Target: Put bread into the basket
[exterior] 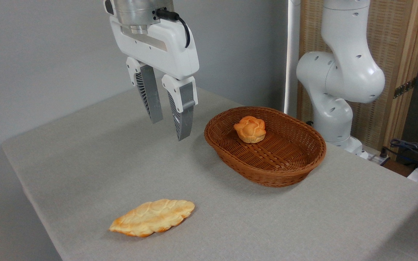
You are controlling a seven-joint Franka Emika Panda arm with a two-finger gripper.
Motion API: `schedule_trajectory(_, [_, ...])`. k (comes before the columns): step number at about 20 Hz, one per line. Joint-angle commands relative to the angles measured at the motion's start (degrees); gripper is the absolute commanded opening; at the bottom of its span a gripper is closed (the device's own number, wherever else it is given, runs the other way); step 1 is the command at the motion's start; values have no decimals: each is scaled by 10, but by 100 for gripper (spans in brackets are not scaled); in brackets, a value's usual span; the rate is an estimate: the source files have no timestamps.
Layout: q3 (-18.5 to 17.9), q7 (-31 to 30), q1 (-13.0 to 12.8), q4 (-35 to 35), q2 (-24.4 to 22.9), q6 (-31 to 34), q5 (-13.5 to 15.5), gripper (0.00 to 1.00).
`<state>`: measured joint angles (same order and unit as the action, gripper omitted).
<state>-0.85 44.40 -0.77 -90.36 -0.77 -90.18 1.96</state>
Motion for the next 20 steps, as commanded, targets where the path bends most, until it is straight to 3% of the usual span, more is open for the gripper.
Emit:
schedule_trajectory(1, [-6, 8, -3, 12, 2, 10, -2, 100])
schedule_trajectory(17, [-6, 33, -4, -2, -5, 8, -2, 100])
schedule_trajectory(19, [-7, 33, -4, -20, -13, -17, -2, 100])
schedule_trajectory(20, [-7, 33, -4, -46, -17, -63, -3, 100])
